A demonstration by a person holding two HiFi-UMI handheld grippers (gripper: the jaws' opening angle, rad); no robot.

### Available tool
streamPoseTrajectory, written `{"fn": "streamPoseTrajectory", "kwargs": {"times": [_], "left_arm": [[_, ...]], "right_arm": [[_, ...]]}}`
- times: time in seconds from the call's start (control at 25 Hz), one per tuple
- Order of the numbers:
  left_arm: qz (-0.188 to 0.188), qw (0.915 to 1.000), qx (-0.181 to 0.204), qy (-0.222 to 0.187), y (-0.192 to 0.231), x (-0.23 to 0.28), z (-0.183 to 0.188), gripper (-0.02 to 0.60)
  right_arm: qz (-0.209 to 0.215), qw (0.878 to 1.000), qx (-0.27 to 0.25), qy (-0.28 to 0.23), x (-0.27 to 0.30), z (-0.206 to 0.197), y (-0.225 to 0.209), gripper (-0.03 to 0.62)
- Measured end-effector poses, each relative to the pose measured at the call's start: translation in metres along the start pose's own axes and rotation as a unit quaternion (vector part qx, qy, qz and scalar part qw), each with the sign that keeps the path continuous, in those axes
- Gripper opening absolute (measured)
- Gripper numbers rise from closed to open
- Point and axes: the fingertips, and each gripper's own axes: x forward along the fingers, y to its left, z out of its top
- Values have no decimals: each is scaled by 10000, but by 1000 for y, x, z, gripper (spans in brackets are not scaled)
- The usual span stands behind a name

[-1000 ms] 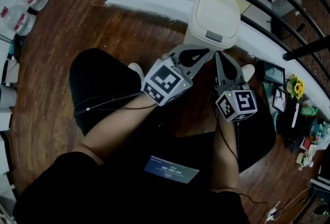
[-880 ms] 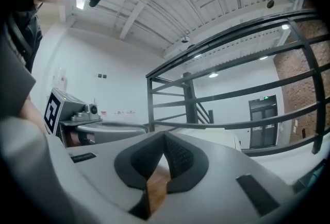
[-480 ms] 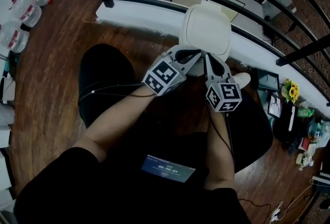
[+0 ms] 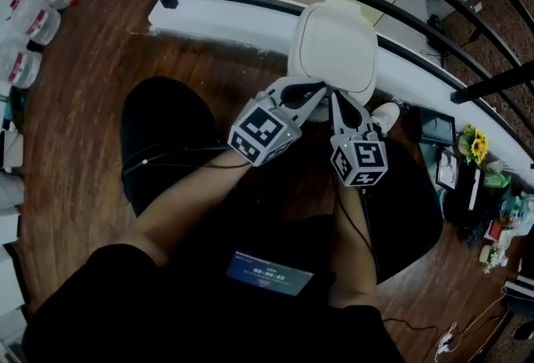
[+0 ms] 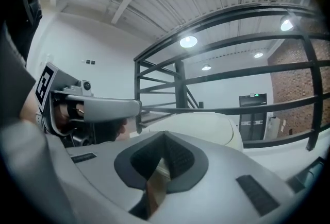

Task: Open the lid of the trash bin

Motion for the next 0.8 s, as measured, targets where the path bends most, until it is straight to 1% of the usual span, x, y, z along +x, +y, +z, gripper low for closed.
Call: {"fn": "streamPoseTrajectory", "kwargs": {"times": [0.12, 0.36, 0.52, 0.68, 0.8], "left_arm": [[60, 9999, -99, -31, 2, -3, 2, 12], [167, 9998, -88, -38, -3, -10, 3, 12], [172, 9998, -19, -36, -4, -11, 3, 12], [177, 9997, -144, 0, -4, -12, 0, 12], [166, 9998, -135, 10, -7, -8, 0, 12]], "right_arm": [[8, 10000, -14, 21, 3, -1, -2, 17], [-60, 10000, 14, 20, 5, -1, -2, 17], [-43, 10000, -74, -49, 6, -2, 0, 17], [-66, 9998, -99, -158, 3, -2, 0, 17], [-56, 9997, -71, -213, -1, -2, -3, 17]]}}
